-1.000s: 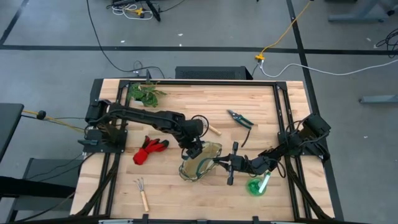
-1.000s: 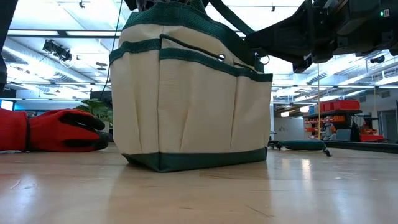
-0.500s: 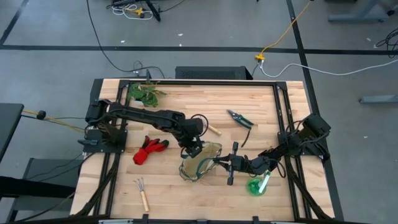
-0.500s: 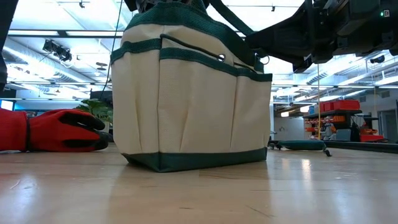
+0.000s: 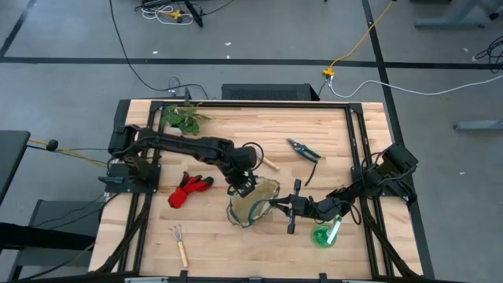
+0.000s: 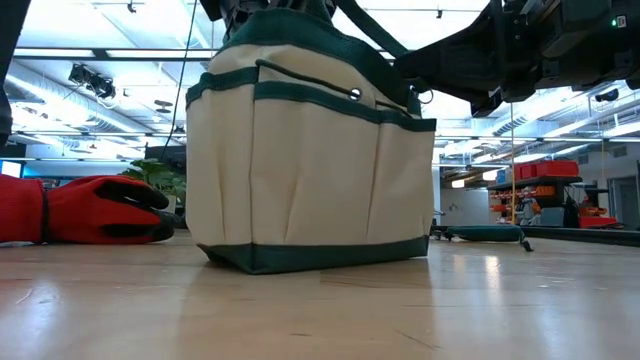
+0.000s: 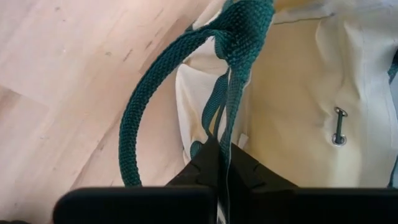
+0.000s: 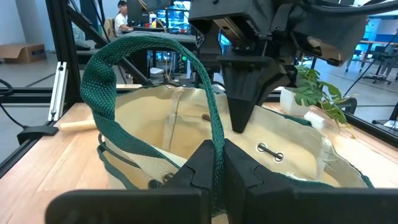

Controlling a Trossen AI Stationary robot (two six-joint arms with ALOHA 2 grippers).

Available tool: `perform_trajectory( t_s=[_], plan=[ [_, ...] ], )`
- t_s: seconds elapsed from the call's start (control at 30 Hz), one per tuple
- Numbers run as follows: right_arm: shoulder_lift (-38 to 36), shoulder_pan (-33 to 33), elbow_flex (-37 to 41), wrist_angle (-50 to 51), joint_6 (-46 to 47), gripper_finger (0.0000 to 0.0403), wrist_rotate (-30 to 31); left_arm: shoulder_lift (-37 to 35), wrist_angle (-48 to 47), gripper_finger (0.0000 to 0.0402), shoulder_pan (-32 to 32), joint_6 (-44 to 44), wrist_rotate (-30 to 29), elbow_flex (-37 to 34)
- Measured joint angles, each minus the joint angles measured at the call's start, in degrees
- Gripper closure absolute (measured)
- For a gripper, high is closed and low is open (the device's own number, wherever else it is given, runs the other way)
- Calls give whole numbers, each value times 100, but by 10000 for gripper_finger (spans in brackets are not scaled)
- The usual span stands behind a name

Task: Pick & Place Garden tools in Gardening bag
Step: Prepare the green gardening bag

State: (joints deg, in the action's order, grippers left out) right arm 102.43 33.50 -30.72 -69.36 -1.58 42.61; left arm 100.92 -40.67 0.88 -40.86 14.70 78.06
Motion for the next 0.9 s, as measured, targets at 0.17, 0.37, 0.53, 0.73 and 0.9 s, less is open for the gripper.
perform_trajectory(
  t_s=[0.17,0.37,0.53,0.73,0.9],
  plan=[
    [0,-1,0,12,0,383,0,0,-146,395,-78,27,-6,0],
    [0,0,-2,80,-2,396,0,0,-170,392,-143,103,-2,0],
    [0,-1,0,98,-2,398,0,0,-328,396,-257,158,-26,0],
    [0,58,0,9,-97,399,2,0,-666,394,-383,286,-220,0],
    [-2,131,-2,-144,-254,400,2,0,-698,396,-478,321,-243,0]
  ],
)
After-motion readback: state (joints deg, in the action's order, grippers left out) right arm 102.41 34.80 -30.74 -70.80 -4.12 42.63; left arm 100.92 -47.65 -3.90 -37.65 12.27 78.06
